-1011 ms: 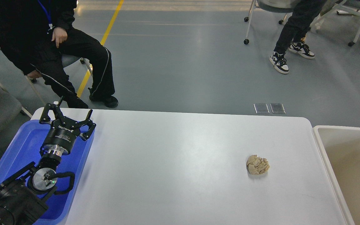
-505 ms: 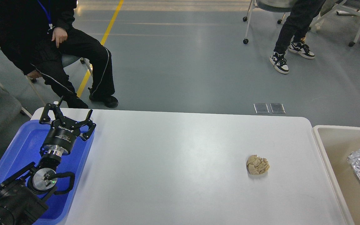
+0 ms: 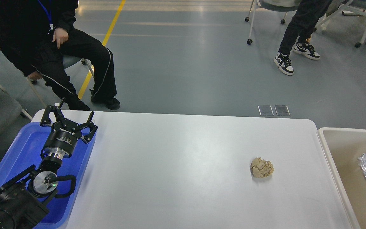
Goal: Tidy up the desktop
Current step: 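Lower the foil into the beige bin and open the right gripper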
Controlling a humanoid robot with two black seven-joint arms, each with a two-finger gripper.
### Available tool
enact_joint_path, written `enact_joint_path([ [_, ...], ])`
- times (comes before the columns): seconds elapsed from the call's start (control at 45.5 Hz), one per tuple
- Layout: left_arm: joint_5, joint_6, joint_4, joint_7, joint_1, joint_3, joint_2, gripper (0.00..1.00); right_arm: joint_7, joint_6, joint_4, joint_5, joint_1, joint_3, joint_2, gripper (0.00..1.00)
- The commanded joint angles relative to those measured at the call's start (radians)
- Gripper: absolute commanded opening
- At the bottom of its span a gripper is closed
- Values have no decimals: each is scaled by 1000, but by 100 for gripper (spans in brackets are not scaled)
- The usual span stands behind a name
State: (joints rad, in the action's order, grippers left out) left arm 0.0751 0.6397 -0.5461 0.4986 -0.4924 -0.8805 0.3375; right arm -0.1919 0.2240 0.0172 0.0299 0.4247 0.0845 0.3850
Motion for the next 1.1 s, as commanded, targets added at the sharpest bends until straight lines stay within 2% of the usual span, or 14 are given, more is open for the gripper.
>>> enact_joint_path([
  [0.0,0,0,0,0,0,0,0,100,-1,9,1,1,2,12,-2,0],
  [0.044,0,0,0,0,0,0,0,100,-1,8,3,1,3,12,-2,5],
  [0.11,0,0,0,0,0,0,0,100,-1,3,4,1,3,12,-2,24],
  [0.132,0,0,0,0,0,0,0,100,-1,3,6,1,3,12,-2,38],
  [0.176,0,0,0,0,0,0,0,100,-1,2,7,1,3,12,-3,57],
  [0.286,0,0,0,0,0,0,0,100,-1,2,9,1,5,12,-2,98],
  [0.593,0,0,0,0,0,0,0,100,-1,3,9,1,9,23,-2,99],
  [0.835,0,0,0,0,0,0,0,100,-1,-14,9,4,25,109,5,99],
  [0.901,0,0,0,0,-2,0,0,100,-1,-80,9,16,43,199,11,99],
  [1.077,0,0,-2,0,-2,0,0,100,2,-340,9,59,62,470,81,99],
])
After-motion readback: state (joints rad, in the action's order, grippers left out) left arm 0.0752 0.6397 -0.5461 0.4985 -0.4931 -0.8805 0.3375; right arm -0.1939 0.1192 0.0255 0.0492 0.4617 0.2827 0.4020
